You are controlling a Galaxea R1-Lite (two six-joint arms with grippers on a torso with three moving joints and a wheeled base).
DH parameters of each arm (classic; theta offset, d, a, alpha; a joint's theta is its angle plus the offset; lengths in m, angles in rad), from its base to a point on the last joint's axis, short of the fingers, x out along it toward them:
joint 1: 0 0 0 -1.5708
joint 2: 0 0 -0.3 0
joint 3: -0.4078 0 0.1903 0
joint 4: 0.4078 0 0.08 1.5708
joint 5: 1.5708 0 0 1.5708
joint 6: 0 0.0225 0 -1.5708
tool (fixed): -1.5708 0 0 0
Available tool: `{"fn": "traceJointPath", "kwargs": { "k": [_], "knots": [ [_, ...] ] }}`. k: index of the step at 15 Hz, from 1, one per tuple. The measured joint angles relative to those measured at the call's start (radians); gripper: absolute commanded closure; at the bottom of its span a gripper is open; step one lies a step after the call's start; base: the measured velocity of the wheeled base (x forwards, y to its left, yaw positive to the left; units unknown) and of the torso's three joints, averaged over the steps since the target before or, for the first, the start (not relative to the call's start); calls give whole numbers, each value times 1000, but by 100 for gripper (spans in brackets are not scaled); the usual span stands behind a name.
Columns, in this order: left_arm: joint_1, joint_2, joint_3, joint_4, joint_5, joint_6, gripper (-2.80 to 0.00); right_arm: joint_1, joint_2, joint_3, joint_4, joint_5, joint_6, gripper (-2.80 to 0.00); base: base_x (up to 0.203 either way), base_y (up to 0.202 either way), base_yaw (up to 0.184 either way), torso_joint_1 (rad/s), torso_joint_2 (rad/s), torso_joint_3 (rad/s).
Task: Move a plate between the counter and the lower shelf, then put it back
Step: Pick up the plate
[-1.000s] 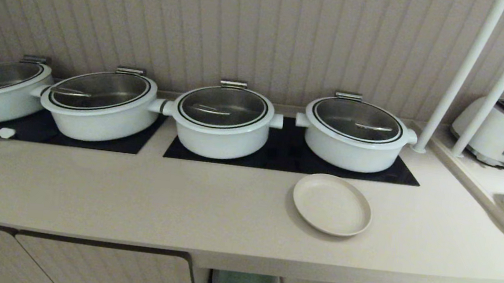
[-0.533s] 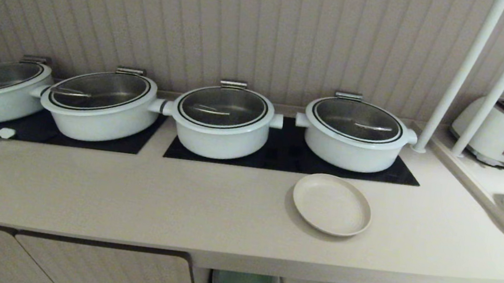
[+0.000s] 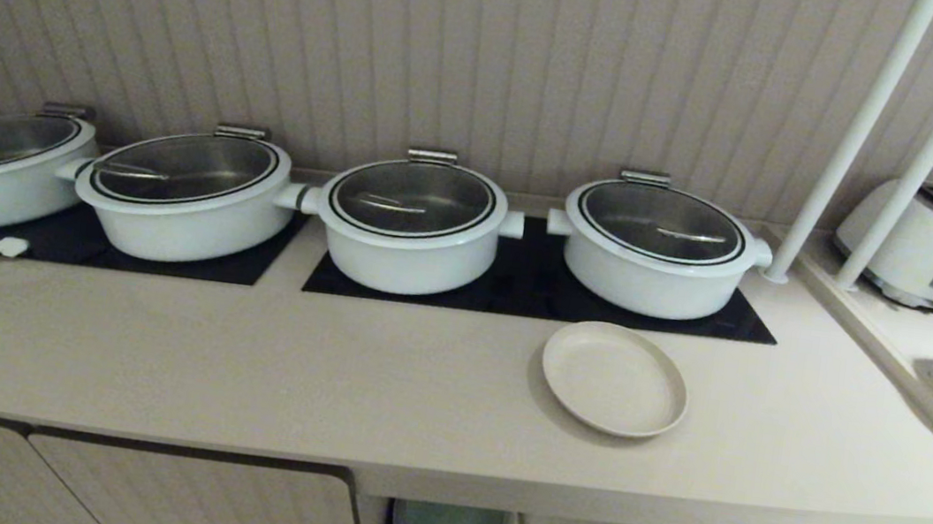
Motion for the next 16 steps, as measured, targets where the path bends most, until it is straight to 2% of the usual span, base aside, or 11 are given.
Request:
{"fn": "traceJointPath", "kwargs": {
  "k": [3,6,12,16],
  "knots": [
    [0,0,0,0,0,0,0,0,43,-132,108,-4,-5,0,0,0,0,0,0,0],
    [0,0,0,0,0,0,0,0,181,-268,161,-6,-8,0,0,0,0,0,0,0],
    [0,0,0,0,0,0,0,0,599,-539,216,-62,-10,0,0,0,0,0,0,0],
    [0,0,0,0,0,0,0,8,910,-663,232,-66,-7,0,0,0,0,0,0,0]
  ]
}}
